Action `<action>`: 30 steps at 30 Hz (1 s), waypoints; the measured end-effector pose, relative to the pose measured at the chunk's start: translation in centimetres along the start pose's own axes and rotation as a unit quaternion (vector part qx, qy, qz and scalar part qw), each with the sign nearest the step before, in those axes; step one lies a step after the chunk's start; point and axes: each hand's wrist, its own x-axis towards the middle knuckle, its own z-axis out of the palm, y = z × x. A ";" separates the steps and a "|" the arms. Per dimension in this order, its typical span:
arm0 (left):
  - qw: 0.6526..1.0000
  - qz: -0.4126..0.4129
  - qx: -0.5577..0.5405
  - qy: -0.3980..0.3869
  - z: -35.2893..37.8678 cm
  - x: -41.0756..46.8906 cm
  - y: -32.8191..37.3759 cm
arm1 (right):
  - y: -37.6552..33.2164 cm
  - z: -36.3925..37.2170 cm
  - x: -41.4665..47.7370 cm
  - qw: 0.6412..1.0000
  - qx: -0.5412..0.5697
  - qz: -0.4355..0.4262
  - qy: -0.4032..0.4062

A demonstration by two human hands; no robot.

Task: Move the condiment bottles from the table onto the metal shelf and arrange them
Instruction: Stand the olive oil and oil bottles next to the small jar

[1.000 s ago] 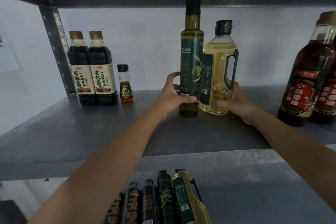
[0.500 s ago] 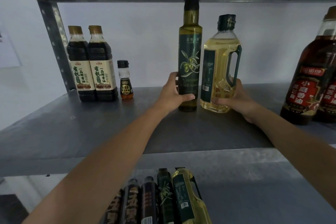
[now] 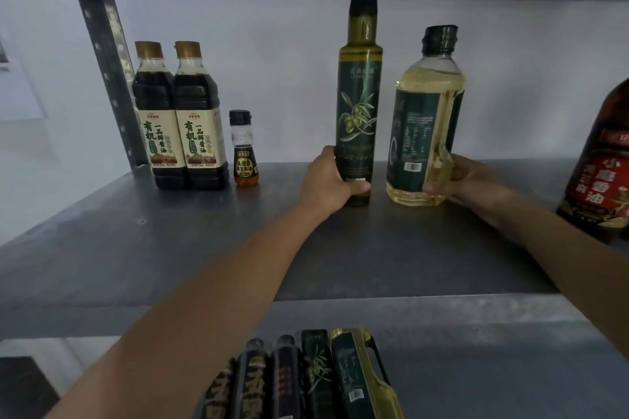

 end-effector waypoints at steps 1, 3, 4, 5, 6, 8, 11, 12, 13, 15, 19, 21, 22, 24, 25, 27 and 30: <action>1.000 -0.006 0.003 0.005 -0.4 0.3 -0.3 | 0.1 -0.1 0.3 0.999 0.029 0.008 -0.014; 1.000 -0.015 0.011 0.014 -1.1 0.9 -1.2 | 0.3 0.2 0.8 0.999 0.028 0.015 0.005; 1.000 -0.018 0.017 0.018 -1.4 1.2 -1.6 | 0.4 0.7 0.8 0.999 0.006 0.016 0.035; 0.999 -0.021 0.022 0.021 -1.7 1.6 -2.0 | 0.4 1.3 0.7 0.997 -0.018 0.014 0.080; 0.999 -0.023 0.025 0.023 -2.0 1.9 -2.4 | 0.5 2.2 0.6 0.991 -0.038 0.004 0.127; 0.999 -0.029 0.029 0.024 -2.5 2.5 -3.0 | 0.4 4.2 0.4 0.979 -0.081 -0.030 0.183; 0.999 -0.030 0.036 0.015 -2.8 3.2 -3.5 | 0.1 6.6 1.1 0.966 -0.105 -0.019 0.236; 0.999 -0.030 0.038 0.010 -2.9 3.4 -3.6 | 0.0 7.0 1.5 0.961 -0.107 -0.013 0.254; 0.999 -0.030 0.039 0.004 -3.0 3.6 -3.7 | 0.0 7.2 1.9 0.958 -0.106 -0.010 0.265; 0.999 -0.029 0.039 -0.008 -3.3 4.1 -4.1 | -0.1 7.2 2.7 0.963 -0.087 -0.014 0.254; 0.999 -0.029 0.033 -0.021 -3.9 4.9 -4.7 | -0.6 6.2 4.5 0.997 -0.030 0.006 0.075; 0.999 -0.032 0.026 -0.026 -4.0 5.2 -4.9 | -0.9 6.1 5.4 1.000 -0.012 0.011 -0.005; 0.999 -0.034 0.021 -0.027 -4.0 5.3 -4.9 | -1.0 6.3 5.9 1.000 0.002 0.009 -0.025; 0.999 -0.037 0.015 -0.028 -4.1 5.5 -5.0 | -1.4 7.0 6.4 0.999 0.023 0.009 -0.039; 0.999 -0.039 0.014 -0.027 -4.1 5.6 -5.0 | -1.5 7.4 6.6 0.999 0.027 0.009 -0.046; 0.999 -0.040 0.014 -0.027 -4.0 5.6 -5.1 | -1.7 7.9 7.0 0.997 0.026 0.008 -0.066; 0.999 -0.038 0.025 -0.028 -4.1 5.8 -5.3 | -1.8 8.4 7.7 0.996 0.005 0.001 -0.086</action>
